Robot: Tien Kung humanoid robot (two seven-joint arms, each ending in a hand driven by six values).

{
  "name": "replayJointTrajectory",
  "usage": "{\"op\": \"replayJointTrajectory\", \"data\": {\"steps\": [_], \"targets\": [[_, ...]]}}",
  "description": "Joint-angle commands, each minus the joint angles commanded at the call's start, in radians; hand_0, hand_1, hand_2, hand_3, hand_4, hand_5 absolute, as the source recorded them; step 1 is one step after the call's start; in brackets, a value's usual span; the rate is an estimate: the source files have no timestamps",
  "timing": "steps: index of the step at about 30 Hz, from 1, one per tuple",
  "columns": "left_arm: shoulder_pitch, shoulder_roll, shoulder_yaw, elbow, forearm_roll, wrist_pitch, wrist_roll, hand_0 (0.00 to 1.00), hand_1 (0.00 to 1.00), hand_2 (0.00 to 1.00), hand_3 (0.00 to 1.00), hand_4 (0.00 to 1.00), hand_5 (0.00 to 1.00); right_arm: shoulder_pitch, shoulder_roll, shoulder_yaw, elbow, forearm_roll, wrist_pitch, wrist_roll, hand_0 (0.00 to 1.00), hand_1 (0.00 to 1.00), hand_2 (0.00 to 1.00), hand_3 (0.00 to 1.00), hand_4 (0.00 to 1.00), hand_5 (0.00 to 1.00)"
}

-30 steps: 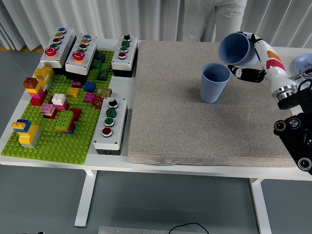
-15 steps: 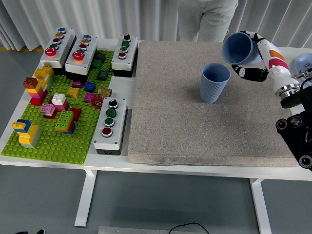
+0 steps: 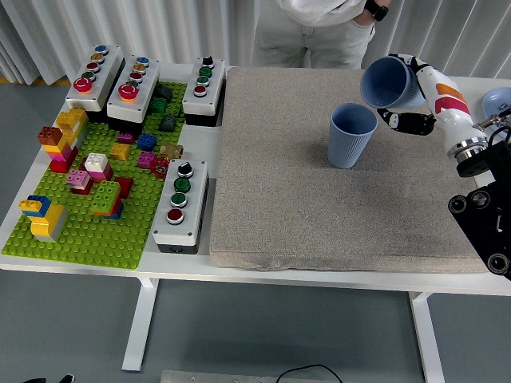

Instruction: Pick cup pour cup place

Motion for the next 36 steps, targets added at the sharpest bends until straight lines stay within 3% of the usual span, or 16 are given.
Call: {"op": "replayJointTrajectory", "data": {"steps": [18, 36], "targets": [[0.008, 0.003, 0.008, 0.0, -0.007, 0.0, -0.001, 0.735, 0.799, 0.831, 0.664, 0.513, 0.89, 0.008, -0.008, -0.047, -0.002, -0.032, -0.057, -0.012, 0.825, 0.694, 0.592, 0.669, 0.633, 0.119], [0.002, 0.003, 0.006, 0.0, -0.006, 0.0, -0.002, 0.736, 0.799, 0.831, 0.664, 0.513, 0.889, 0.041, -0.049, -0.138, -0.003, -0.075, -0.092, -0.039, 0.849, 0.696, 0.595, 0.666, 0.633, 0.111]]}}
